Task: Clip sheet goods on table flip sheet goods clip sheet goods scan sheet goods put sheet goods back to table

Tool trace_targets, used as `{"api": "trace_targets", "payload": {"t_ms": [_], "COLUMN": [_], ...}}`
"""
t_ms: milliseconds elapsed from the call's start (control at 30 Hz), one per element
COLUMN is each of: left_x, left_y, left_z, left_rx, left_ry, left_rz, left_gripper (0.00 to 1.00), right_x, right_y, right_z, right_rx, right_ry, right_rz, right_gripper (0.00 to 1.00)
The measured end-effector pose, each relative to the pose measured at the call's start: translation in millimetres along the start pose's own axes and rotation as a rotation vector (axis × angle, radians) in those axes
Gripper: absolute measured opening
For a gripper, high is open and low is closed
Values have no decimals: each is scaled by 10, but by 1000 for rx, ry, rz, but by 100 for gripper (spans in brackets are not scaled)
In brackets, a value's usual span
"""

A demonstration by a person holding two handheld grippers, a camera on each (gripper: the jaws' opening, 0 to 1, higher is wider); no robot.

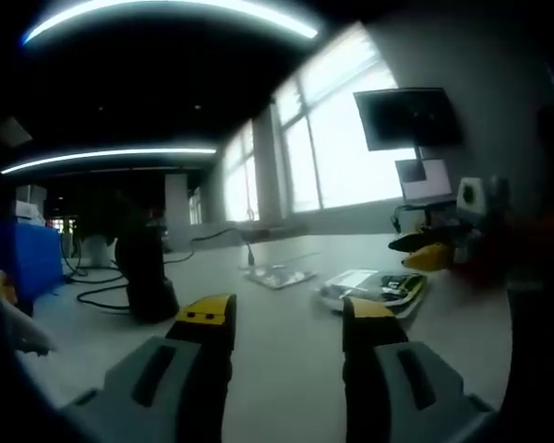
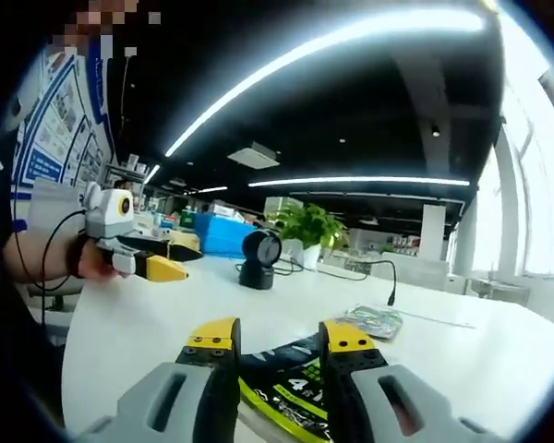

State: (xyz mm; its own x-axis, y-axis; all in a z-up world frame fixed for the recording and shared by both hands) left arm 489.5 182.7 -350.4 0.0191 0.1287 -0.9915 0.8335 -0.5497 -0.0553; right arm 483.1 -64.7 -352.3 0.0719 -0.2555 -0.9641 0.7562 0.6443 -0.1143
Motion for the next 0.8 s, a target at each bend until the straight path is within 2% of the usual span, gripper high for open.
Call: {"api": "trace_targets", "payload": {"t_ms": [433, 800], "left_x": [9, 1], "left_y": [8, 2], "left_z": [-2, 11], "left_rx": [0, 0], "left_ry": [-1, -4], "left_rz": [-5, -4], "left_gripper": [39, 39], "right_x": [81, 147], "right_y": [150, 188], "right_z": [-271, -244], "right_rx": [-48, -45], "right_ry": [-203, -224], "right_rz": [-77, -118], "right_gripper": [29, 28]}}
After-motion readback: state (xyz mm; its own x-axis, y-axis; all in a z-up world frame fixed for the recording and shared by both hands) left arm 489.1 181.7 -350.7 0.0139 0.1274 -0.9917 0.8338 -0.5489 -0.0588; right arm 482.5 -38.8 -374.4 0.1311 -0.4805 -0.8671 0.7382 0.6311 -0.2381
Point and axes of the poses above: the point that each gripper's makers call its tool centre point, and the gripper's own axes: y roughly forward along the fingers, z roughly to its right, x roughly out of its underside, the point moved 7 cm from there along -y, roughly backward along the fingers, and after that the axes turned 8 degrees about -z, right-handed, at the moved point
